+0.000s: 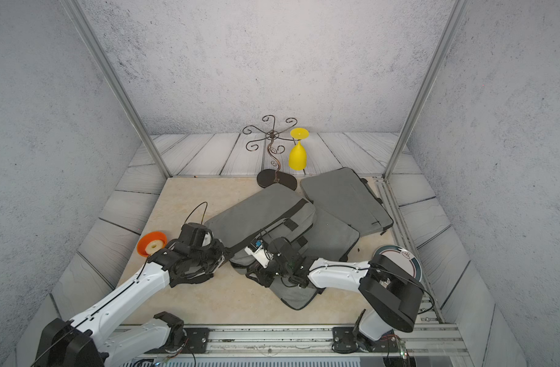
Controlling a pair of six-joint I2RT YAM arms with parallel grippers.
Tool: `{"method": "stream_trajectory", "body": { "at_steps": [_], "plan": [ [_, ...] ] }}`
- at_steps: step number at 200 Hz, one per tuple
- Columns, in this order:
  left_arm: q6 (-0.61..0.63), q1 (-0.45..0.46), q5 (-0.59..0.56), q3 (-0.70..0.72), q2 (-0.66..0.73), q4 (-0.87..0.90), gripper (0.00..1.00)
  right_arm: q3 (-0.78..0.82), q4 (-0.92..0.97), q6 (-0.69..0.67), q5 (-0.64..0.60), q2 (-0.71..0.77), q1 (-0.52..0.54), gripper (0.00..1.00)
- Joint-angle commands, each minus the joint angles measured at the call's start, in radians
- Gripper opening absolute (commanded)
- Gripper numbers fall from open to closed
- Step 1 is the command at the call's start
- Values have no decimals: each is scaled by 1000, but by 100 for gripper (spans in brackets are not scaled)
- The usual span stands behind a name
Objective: Open the zippered laptop bag and take out the laptop
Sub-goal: Unzip the zipper on the zippered laptop bag.
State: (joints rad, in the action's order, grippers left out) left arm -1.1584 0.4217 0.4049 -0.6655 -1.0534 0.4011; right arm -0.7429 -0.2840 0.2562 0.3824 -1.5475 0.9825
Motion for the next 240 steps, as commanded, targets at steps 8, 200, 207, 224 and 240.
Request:
{"method": "stream_trajectory", "body": {
  "at_steps": [8,200,207,224,240],
  "plan": [
    [34,1,40,-40,12,-32,0,-7,-89,41,-24,-41,-2,35],
    [159,-23,-41,-97,5,71,0,20,138,22,-164,124,0,2],
    [166,-29,-44,-98,8,80,0,17,171,19,-191,138,-1,1],
    [182,-41,-48,-101,12,101,0,-10,299,-12,-256,164,-2,1],
    [191,-55,-48,-103,17,117,0,-21,377,-27,-298,188,-10,1]
  ]
}}
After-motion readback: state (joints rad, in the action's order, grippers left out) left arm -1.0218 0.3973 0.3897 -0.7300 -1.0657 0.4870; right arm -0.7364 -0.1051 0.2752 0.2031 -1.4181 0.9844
